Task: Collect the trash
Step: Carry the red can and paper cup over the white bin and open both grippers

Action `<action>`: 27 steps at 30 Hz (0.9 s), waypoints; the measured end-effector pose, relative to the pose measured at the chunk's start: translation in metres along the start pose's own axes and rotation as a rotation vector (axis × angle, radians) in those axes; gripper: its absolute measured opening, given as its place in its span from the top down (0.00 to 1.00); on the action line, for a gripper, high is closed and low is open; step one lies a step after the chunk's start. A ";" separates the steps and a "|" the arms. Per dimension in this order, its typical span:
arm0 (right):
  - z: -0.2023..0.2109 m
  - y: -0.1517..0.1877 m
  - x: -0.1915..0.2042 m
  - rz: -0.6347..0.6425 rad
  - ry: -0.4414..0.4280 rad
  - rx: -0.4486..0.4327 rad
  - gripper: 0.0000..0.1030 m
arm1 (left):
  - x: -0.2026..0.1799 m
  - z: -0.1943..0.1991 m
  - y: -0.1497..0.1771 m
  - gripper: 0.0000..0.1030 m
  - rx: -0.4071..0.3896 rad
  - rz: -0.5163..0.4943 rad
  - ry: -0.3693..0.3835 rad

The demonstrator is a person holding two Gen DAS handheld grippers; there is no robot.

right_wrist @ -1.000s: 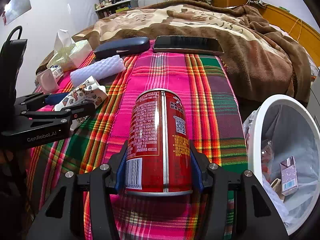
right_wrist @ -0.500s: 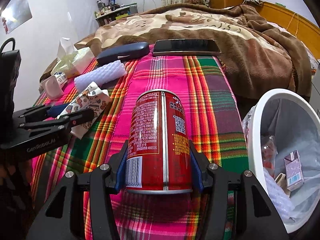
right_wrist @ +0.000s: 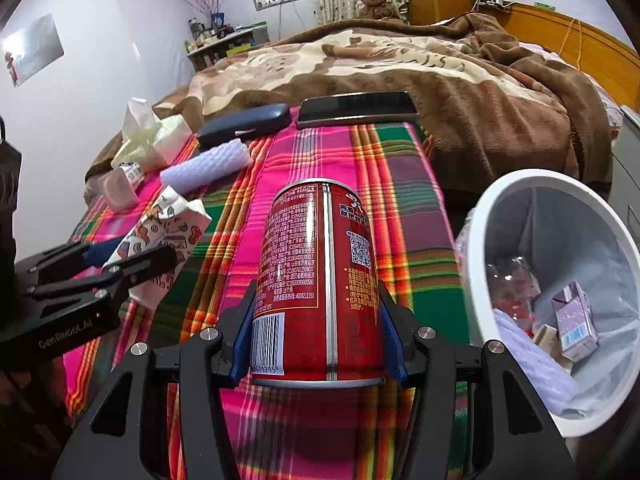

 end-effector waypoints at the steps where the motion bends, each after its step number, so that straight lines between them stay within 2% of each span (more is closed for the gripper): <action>1: 0.003 0.000 -0.001 -0.002 0.003 -0.005 0.48 | -0.003 0.004 0.001 0.54 -0.005 0.000 -0.001; 13: 0.048 -0.001 -0.030 -0.052 0.017 -0.089 0.48 | -0.054 0.046 -0.011 0.54 -0.086 -0.052 0.025; 27: 0.081 -0.002 -0.079 -0.117 0.075 -0.154 0.48 | -0.126 0.058 -0.032 0.54 -0.131 -0.110 0.088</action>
Point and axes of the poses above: each gripper's, at about its wrist camera, not at the fingertips, and z roughly against the way its jaws point, x to its left, y to its underside, the point moved 1 cm from there along -z, roughly the way its jaws point, and after that the axes turned 15 degrees about -z, right-handed, at the moved point
